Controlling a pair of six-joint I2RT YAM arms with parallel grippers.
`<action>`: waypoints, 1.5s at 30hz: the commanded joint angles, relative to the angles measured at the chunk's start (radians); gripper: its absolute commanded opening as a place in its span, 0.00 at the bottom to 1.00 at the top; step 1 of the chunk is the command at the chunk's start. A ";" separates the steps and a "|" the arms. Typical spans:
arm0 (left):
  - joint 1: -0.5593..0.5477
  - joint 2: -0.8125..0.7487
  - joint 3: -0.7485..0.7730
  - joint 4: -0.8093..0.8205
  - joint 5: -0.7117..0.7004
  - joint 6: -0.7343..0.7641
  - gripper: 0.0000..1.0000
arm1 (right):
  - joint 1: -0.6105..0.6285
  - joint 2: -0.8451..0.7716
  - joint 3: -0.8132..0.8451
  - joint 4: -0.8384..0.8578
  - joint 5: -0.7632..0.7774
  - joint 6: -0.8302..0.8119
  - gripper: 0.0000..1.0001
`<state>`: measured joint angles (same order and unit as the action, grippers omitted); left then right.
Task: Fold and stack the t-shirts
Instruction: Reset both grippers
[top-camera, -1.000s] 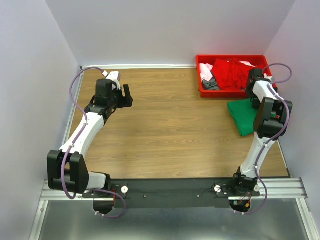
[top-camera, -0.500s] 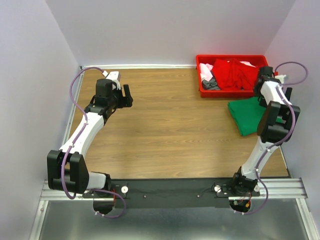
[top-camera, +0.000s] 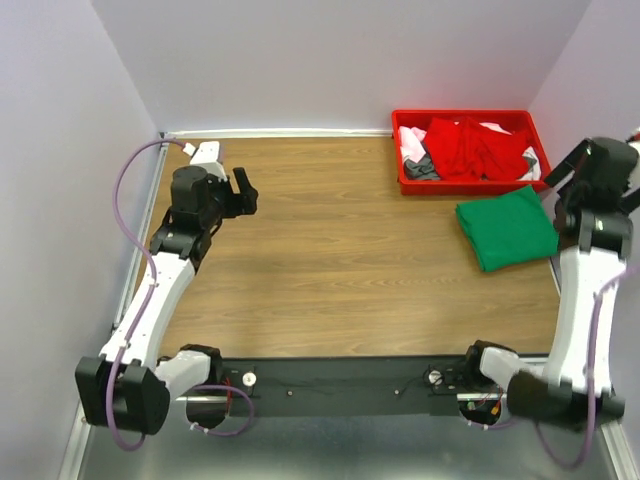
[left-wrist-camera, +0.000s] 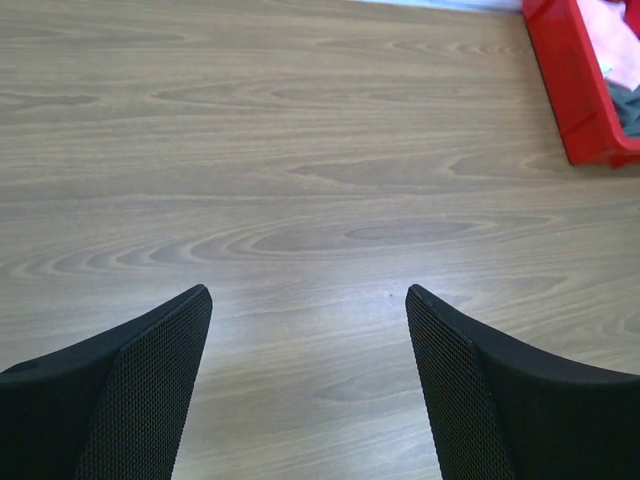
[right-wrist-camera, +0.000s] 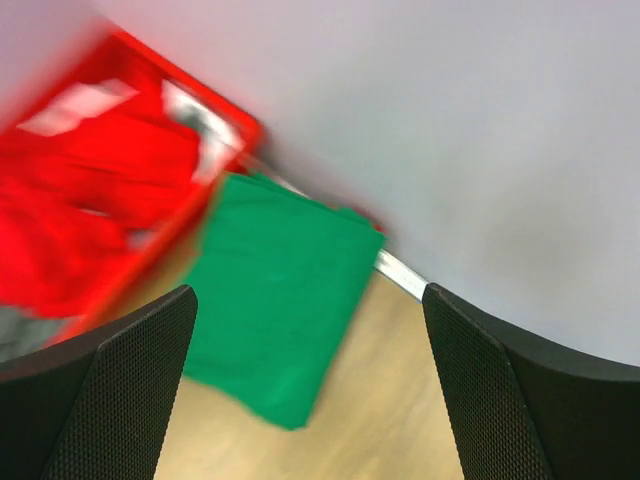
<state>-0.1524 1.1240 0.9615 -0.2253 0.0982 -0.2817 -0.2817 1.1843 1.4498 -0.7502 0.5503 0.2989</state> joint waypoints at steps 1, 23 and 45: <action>0.002 -0.146 0.006 -0.098 -0.127 -0.039 0.87 | 0.061 -0.210 -0.080 -0.021 -0.167 0.080 1.00; 0.004 -0.871 -0.006 -0.252 -0.408 -0.119 0.94 | 0.337 -0.934 -0.370 0.026 -0.102 0.000 1.00; -0.015 -0.905 -0.142 -0.149 -0.456 -0.119 0.99 | 0.337 -0.937 -0.427 0.041 -0.096 -0.001 1.00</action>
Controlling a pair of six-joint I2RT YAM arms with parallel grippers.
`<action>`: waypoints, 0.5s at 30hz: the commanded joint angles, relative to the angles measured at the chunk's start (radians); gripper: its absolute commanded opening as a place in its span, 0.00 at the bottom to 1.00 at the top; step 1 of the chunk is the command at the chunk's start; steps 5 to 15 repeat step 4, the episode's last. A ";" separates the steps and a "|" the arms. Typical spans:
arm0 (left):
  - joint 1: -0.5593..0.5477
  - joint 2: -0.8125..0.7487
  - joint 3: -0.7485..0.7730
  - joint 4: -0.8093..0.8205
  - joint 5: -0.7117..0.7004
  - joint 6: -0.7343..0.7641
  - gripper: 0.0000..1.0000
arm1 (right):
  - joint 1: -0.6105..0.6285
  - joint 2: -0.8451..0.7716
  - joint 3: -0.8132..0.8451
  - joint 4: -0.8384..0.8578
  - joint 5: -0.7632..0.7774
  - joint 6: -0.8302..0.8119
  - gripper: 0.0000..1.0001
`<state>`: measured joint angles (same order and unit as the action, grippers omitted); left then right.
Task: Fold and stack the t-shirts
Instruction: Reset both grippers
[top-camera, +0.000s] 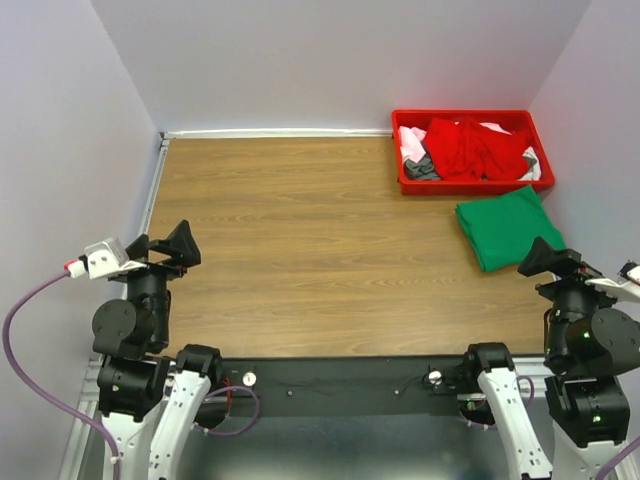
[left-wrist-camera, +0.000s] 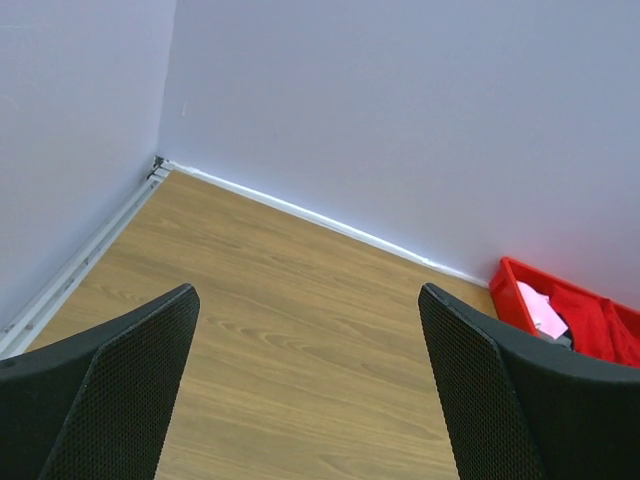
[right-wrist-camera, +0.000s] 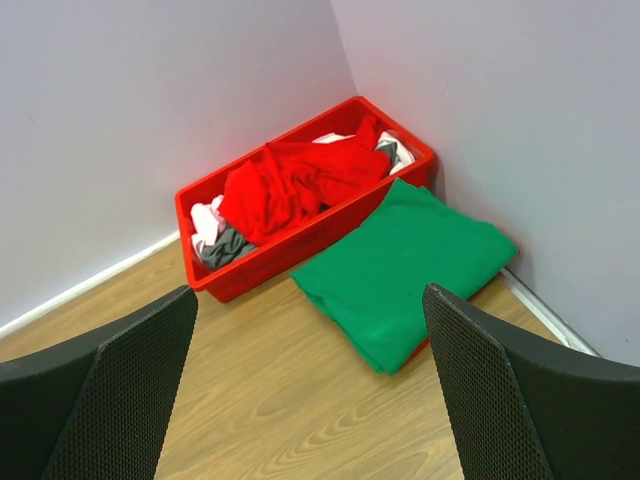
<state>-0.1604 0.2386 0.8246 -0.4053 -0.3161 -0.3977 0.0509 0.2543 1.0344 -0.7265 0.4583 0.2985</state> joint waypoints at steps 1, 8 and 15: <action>-0.008 -0.025 -0.013 0.037 -0.043 -0.007 0.99 | 0.004 -0.007 -0.011 0.018 -0.006 -0.002 1.00; -0.011 -0.033 -0.036 0.054 -0.034 -0.012 0.99 | 0.004 -0.007 -0.008 0.018 -0.013 -0.002 1.00; -0.011 -0.033 -0.036 0.054 -0.034 -0.012 0.99 | 0.004 -0.007 -0.008 0.018 -0.013 -0.002 1.00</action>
